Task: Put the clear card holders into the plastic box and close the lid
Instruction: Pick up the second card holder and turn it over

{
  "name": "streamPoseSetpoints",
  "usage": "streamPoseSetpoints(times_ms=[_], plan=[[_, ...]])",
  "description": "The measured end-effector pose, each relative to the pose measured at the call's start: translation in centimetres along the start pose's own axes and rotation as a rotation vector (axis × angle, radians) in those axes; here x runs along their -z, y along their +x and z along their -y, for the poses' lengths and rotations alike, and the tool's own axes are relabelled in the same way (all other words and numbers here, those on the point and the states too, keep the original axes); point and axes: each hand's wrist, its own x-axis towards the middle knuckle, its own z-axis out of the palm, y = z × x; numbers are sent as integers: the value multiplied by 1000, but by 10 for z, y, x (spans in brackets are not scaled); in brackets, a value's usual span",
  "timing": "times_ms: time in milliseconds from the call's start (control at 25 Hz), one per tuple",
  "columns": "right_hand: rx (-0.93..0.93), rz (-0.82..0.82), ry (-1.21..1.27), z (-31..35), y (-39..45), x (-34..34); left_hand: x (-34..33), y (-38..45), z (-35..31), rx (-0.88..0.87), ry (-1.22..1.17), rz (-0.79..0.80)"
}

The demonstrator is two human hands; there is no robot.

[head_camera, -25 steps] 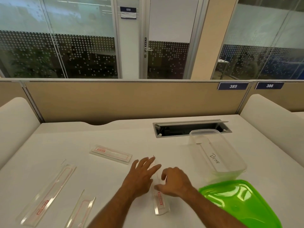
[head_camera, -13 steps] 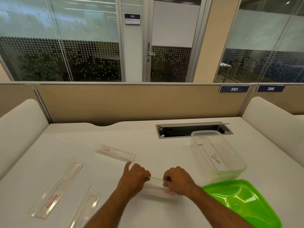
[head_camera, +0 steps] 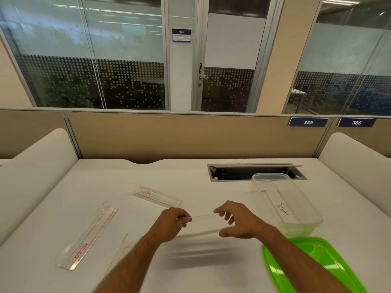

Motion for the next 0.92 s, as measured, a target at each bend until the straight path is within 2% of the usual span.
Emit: streamPoseSetpoints(times_ms=[160,440,600,760,920], plan=[[-82,-96,215,3,1,7,12,-7,-7,95,-296,-93],[-127,-234,530,6,3,18,24,-13,-25,79,-647,-279],[-102,-283,646,10,7,24,24,-13,-29,71,-731,-324],[-92,-263,651,11,7,26,22,-11,-28,57,-769,-370],[-132,-113,614,11,7,25,22,-6,-34,74,-873,-475]])
